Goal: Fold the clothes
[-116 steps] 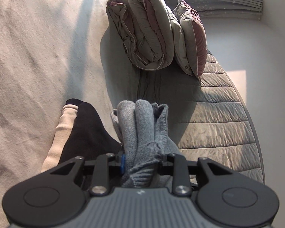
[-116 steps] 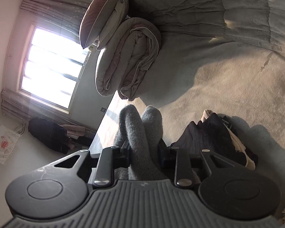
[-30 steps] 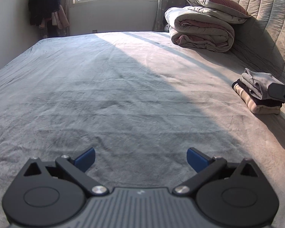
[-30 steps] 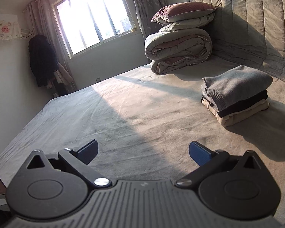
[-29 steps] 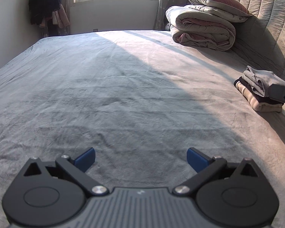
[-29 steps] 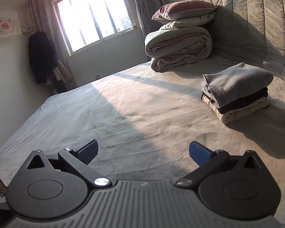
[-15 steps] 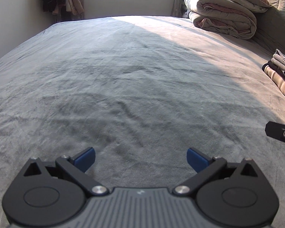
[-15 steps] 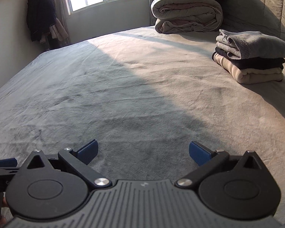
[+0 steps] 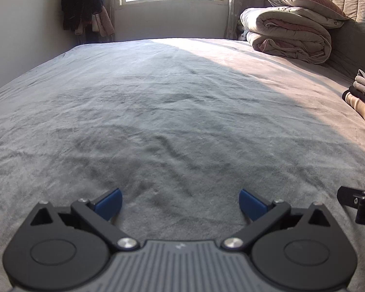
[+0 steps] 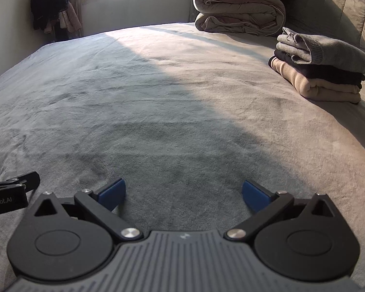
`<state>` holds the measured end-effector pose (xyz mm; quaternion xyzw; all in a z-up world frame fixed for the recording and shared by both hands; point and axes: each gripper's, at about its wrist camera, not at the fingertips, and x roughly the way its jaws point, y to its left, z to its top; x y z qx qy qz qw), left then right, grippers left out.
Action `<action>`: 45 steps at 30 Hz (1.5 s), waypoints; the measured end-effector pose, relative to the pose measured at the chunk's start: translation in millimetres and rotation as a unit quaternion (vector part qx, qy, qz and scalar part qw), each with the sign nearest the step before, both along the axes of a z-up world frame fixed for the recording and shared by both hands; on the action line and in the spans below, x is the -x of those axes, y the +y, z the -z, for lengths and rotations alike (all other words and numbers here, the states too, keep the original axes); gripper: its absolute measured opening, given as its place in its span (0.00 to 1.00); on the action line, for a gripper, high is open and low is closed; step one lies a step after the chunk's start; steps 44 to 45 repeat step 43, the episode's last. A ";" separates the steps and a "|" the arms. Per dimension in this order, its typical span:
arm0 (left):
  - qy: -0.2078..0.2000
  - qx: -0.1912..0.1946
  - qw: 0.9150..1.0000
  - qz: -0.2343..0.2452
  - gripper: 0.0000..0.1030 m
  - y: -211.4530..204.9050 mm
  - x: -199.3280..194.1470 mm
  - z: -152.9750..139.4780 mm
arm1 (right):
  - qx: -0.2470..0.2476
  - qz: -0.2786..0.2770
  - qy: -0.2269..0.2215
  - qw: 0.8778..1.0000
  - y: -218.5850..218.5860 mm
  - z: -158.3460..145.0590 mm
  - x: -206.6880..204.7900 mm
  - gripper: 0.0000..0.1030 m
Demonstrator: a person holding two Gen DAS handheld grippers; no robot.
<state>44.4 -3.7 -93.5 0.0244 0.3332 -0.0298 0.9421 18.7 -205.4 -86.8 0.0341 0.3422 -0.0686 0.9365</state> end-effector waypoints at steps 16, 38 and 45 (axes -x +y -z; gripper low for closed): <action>-0.005 -0.003 1.000 -0.015 1.00 -2.7 1.8 3.0 | 0.017 0.004 -0.021 1.000 3.9 3.9 4.8 1.00; -0.010 -0.006 1.000 -0.014 1.00 -3.2 2.5 4.3 | 0.028 0.004 -0.026 0.999 6.2 6.5 4.9 1.00; -0.011 -0.009 1.000 -0.014 1.00 -3.6 2.1 4.8 | 0.028 0.004 -0.026 0.999 6.0 6.9 5.0 1.00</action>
